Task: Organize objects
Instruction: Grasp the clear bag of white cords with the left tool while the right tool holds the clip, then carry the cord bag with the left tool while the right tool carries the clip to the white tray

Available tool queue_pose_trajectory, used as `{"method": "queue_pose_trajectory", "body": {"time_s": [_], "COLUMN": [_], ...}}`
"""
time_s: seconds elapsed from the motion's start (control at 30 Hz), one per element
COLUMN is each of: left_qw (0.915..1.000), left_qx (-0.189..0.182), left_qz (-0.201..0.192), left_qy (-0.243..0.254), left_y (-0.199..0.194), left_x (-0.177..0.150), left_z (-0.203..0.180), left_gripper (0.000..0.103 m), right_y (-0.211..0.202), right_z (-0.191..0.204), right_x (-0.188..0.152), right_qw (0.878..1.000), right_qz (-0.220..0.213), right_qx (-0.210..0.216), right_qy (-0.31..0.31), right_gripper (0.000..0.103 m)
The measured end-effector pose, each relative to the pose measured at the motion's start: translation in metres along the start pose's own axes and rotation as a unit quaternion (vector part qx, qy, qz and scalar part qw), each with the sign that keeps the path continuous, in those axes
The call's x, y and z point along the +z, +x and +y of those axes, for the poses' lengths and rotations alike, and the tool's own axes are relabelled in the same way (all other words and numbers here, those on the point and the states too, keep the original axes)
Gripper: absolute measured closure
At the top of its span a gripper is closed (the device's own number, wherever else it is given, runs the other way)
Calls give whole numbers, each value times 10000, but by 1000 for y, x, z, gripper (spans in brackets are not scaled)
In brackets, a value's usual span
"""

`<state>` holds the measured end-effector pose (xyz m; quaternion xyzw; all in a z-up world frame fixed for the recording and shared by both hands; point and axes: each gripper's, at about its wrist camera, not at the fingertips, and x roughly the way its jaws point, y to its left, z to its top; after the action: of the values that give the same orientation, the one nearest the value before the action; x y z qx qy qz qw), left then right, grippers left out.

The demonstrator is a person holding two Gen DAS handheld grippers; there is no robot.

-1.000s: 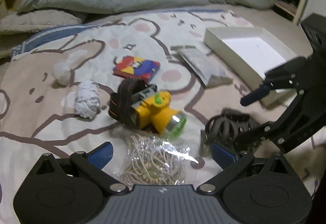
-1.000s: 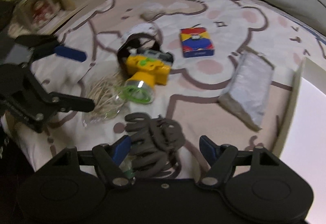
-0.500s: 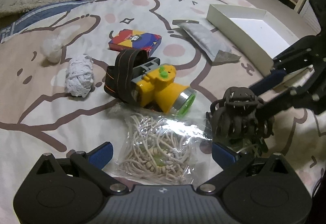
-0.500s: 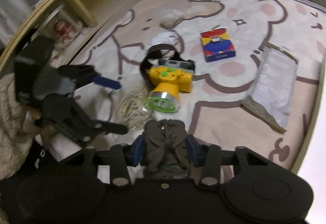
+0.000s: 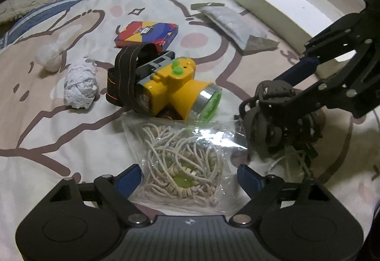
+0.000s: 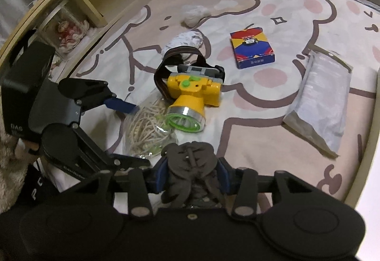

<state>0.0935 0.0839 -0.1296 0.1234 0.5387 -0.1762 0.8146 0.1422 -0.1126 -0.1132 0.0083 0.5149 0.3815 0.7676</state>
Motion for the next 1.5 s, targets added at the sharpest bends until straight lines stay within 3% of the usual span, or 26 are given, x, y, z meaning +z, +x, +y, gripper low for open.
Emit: {"method": "queue_pose_trajectory", "body": {"time_s": [0.13, 0.33, 0.5, 0.83, 1.3, 1.5], "left_qw": [9998, 9977, 9928, 9844, 9677, 9690], "left_qx": [24, 6, -41, 51, 288, 440], "left_qz": [108, 123, 64, -609, -1315, -1498], "left_qy": [-182, -668, -1197, -1652, -2131, -1917], "left_y": [5, -1, -15, -61, -85, -83], "left_x": [5, 7, 8, 22, 74, 94], "left_z": [4, 10, 10, -5, -35, -62], "left_gripper": [16, 26, 36, 38, 38, 38], "right_y": [2, 0, -17, -66, -147, -184], "right_z": [6, 22, 23, 22, -18, -48], "right_x": [5, 4, 4, 7, -7, -30], "right_qw": [9999, 9982, 9968, 9881, 9565, 9402], "right_qz": [-13, 4, -284, -1048, -1997, -2247], "right_qx": [-61, -383, -620, -1119, -2007, -2341], "right_qy": [-97, -457, -413, -123, 700, 1039], "right_gripper": [57, 58, 58, 58, 58, 58]}}
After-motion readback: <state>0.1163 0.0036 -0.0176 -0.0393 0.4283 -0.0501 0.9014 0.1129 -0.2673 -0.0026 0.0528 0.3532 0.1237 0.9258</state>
